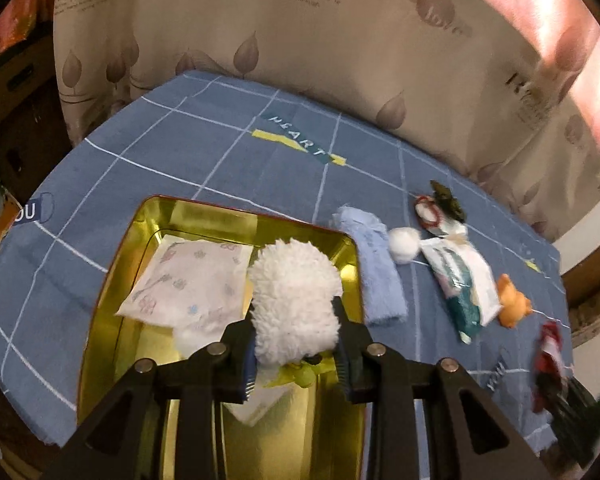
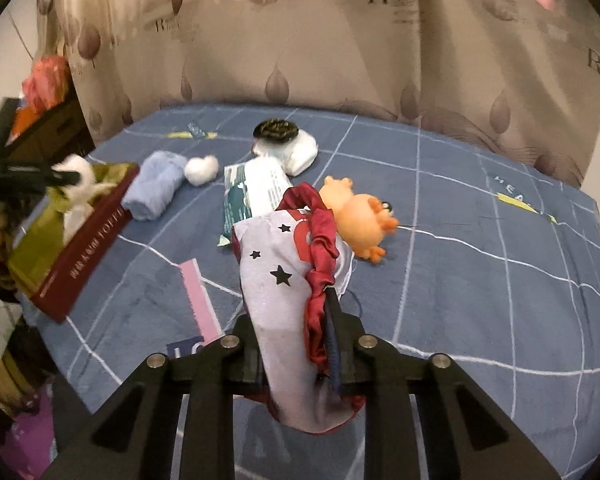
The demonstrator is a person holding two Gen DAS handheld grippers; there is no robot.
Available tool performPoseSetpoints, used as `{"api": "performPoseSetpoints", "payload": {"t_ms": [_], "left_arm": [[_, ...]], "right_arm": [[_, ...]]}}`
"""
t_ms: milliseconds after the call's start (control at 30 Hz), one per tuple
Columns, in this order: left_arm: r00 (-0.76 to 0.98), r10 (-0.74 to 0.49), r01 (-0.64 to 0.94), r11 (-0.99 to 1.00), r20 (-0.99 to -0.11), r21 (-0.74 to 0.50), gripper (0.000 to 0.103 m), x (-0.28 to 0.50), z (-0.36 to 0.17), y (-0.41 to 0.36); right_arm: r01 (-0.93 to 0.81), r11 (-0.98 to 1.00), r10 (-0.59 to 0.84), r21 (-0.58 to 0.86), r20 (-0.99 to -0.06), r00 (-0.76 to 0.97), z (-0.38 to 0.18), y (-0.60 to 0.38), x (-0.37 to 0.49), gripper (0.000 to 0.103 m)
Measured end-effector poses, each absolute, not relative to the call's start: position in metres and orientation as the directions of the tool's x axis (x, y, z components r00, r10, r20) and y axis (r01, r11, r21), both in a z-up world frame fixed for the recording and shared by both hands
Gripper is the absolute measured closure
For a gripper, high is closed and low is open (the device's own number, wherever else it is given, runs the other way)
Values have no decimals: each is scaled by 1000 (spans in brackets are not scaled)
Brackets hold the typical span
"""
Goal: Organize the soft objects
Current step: 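Carry the slipper into the tray with the left tool while the right tool grasps the star-print cloth, then carry the star-print cloth into the gold tray and open the right tool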
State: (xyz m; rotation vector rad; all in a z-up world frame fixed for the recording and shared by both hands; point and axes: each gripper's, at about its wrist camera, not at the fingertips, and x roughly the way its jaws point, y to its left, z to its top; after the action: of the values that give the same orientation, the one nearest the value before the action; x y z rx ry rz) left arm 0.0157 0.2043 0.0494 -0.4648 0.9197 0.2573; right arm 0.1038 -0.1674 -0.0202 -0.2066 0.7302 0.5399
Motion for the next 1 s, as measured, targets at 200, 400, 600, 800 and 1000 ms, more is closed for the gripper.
{"api": "performPoseSetpoints", "payload": {"t_ms": [200, 400, 600, 800, 1000], "left_arm": [[549, 28, -435, 863, -836, -256, 70, 43, 29, 210], [530, 41, -435, 871, -847, -230, 67, 58, 19, 210], [497, 37, -438, 873, -867, -214, 56, 67, 11, 211], [450, 34, -415, 893, -893, -175, 48, 73, 4, 210], [500, 82, -370, 920, -862, -127, 46, 70, 19, 201]], "right_arm": [[-531, 846, 419, 33, -657, 627, -8, -179, 94, 82], [-540, 841, 433, 30, -635, 639, 2, -178, 86, 82], [-552, 833, 447, 36, -633, 632, 3, -172, 83, 82], [-555, 831, 454, 47, -634, 626, 2, -171, 81, 82], [-572, 819, 469, 48, -629, 619, 6, -165, 74, 82]]}}
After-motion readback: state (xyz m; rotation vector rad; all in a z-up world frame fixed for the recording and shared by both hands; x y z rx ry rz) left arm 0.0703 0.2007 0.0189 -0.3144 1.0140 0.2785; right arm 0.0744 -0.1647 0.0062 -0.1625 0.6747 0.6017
